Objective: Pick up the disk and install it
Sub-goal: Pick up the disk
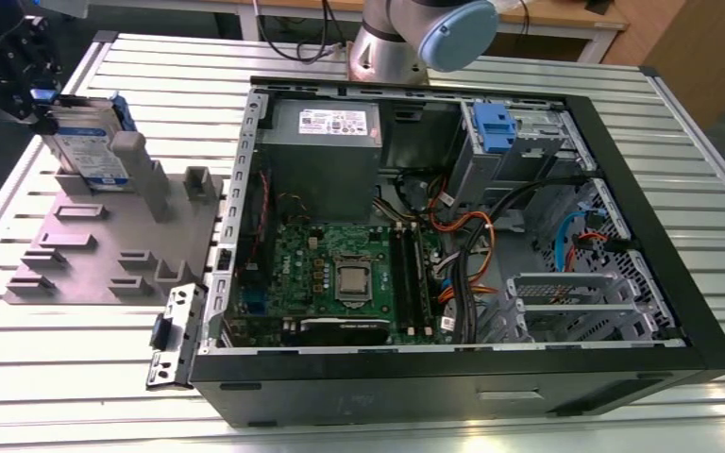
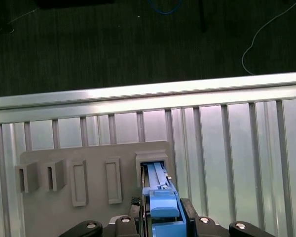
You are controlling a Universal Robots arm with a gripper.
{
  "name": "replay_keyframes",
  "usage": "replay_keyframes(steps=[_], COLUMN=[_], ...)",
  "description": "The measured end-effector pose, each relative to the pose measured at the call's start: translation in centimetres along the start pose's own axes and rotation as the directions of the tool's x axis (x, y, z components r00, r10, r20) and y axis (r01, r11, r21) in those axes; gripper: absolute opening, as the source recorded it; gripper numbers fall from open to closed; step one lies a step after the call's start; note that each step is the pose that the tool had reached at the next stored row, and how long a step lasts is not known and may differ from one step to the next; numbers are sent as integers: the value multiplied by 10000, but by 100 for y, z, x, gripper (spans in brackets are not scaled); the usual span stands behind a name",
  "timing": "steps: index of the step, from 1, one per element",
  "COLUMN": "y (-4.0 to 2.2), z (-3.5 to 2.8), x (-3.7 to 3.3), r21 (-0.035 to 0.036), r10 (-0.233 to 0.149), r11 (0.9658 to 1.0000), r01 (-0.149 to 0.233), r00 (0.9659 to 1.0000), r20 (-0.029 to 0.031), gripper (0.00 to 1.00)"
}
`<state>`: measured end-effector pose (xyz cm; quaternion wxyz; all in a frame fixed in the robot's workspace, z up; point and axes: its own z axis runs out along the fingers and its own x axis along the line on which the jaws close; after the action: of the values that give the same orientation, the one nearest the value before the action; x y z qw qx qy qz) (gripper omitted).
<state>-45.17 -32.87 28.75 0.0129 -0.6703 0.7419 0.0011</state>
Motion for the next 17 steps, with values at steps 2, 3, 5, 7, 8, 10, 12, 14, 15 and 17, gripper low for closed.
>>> replay_keyframes(steps=[2,3,5,7,8,10,12,14,15,17], y=[0,0,0,0,0,0,0,0,0,0], z=[6,6,8,9,10,11,12,12,13,14], x=[0,0,0,0,0,0,0,0,0,0], r21=[-2,-3,0,0,0,0,0,-1,0,0], r10=[0,0,0,0,0,0,0,0,0,0], r11=[10000,10000,10000,10000,10000,10000,10000,10000,10000,10000], r01=[0,0,0,0,0,0,0,0,0,0], r00=[10000,10000,10000,10000,10000,10000,10000,10000,10000,10000], r20=[-2,-2,0,-1,-1,-1,-1,-2,0,0], gripper=[44,44,44,44,44,44,44,42,42,37])
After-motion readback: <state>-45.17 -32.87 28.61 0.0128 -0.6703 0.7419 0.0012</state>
